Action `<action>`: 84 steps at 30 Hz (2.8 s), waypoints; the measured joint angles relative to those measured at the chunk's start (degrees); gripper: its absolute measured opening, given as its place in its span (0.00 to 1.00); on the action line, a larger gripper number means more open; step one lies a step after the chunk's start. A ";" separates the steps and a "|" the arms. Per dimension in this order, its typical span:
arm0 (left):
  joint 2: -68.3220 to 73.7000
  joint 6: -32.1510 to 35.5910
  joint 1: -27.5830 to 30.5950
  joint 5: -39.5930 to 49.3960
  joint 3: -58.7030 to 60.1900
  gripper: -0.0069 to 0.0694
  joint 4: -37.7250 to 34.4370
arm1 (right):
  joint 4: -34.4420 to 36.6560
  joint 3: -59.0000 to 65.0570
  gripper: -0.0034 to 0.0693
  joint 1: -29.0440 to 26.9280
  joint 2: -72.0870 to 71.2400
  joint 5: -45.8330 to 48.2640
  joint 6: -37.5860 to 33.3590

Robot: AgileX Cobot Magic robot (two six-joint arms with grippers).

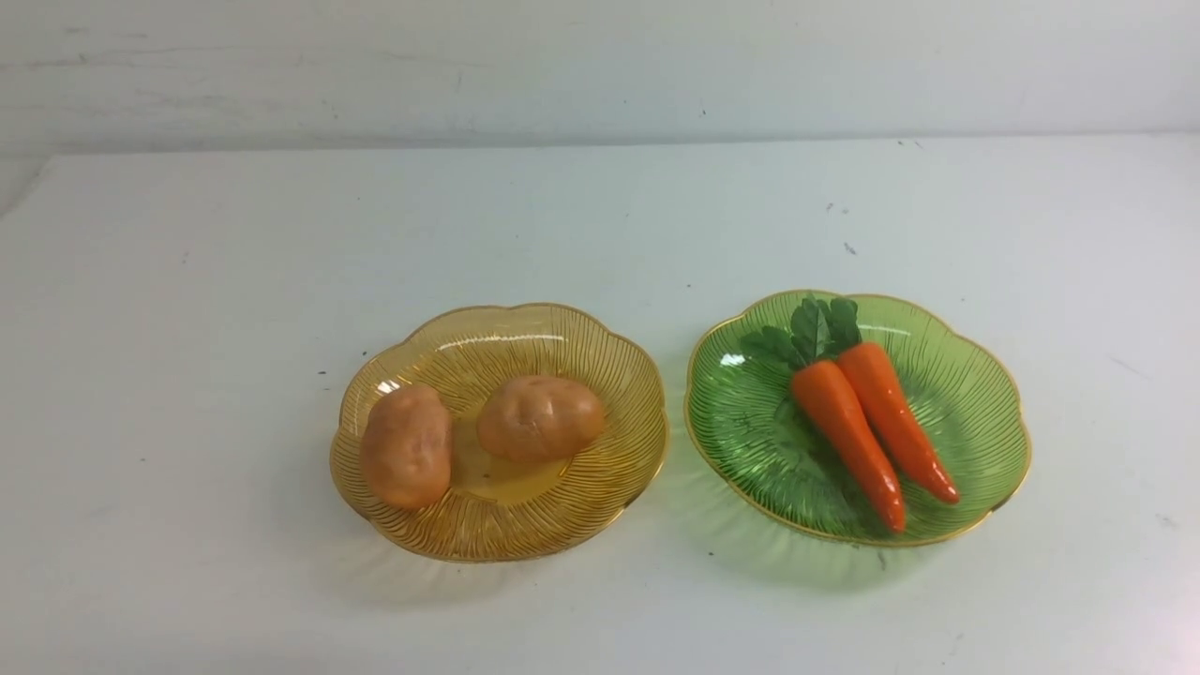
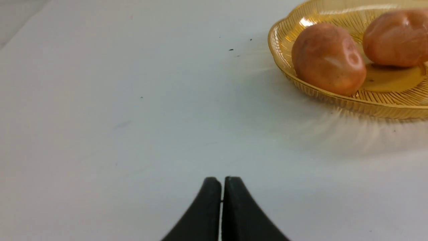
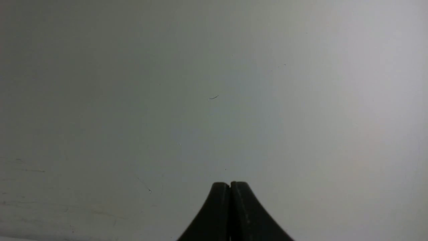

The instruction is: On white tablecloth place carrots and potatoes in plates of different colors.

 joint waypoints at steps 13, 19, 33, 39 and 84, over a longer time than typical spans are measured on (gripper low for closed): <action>0.00 2.47 0.00 -0.88 0.07 0.09 -0.55 | 0.00 0.00 0.03 0.00 0.00 0.00 0.00; 0.00 2.53 0.00 -0.88 0.07 0.09 -0.60 | 0.00 0.00 0.03 0.00 0.00 0.00 0.00; 0.00 2.53 0.00 -0.88 0.07 0.09 -0.71 | 0.00 0.00 0.03 0.00 0.00 0.00 0.00; 0.00 2.53 0.00 -0.93 0.07 0.09 -0.71 | 0.00 0.00 0.03 0.00 0.00 0.00 0.00; -0.07 2.53 0.00 -1.07 0.25 0.09 -0.75 | 0.02 27.53 0.03 -14.42 -3.57 7.93 -0.02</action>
